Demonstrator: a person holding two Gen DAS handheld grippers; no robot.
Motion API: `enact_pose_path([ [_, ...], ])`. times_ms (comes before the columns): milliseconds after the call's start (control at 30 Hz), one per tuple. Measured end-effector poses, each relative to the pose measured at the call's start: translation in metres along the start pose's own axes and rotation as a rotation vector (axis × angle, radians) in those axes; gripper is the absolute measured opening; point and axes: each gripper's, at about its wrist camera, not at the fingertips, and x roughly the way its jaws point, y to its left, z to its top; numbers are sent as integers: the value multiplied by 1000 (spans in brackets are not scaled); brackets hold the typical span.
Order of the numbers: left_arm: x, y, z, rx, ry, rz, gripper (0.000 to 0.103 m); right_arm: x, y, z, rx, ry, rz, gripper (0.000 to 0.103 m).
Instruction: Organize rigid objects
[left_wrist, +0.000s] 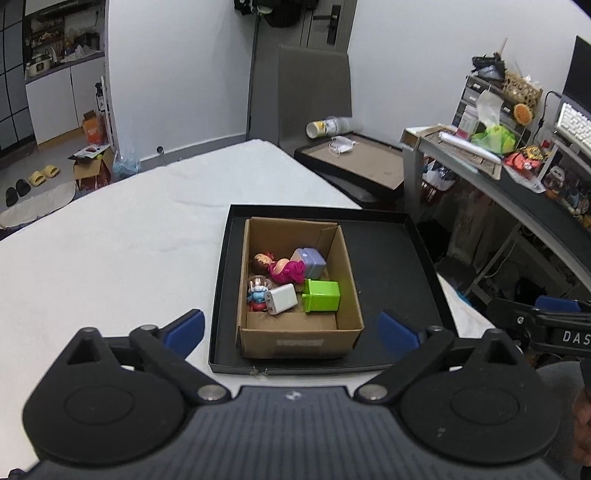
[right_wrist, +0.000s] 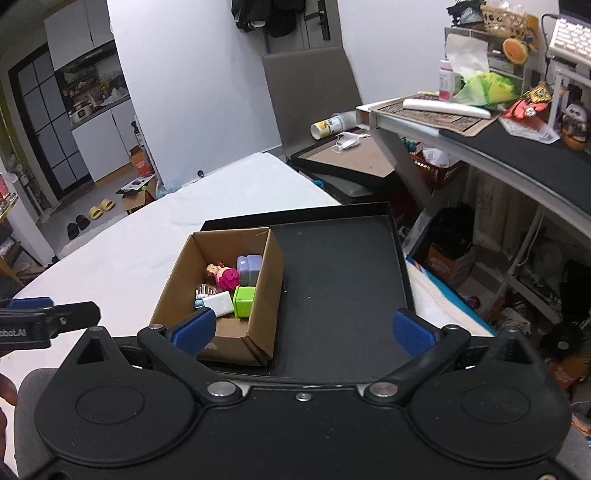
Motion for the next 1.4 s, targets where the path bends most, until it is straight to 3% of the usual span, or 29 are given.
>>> enact_pose_path([
  [467, -52, -8, -14, 20, -74, -26, 102, -39, 2, -4, 10, -15, 27, 103],
  [833, -68, -17, -18, 63, -74, -10, 102, -60, 1, -7, 18, -26, -2, 103],
  [1400, -104, -21, -28, 69, -142, -10, 102, -98, 7, -15, -7, -91, 5, 103],
])
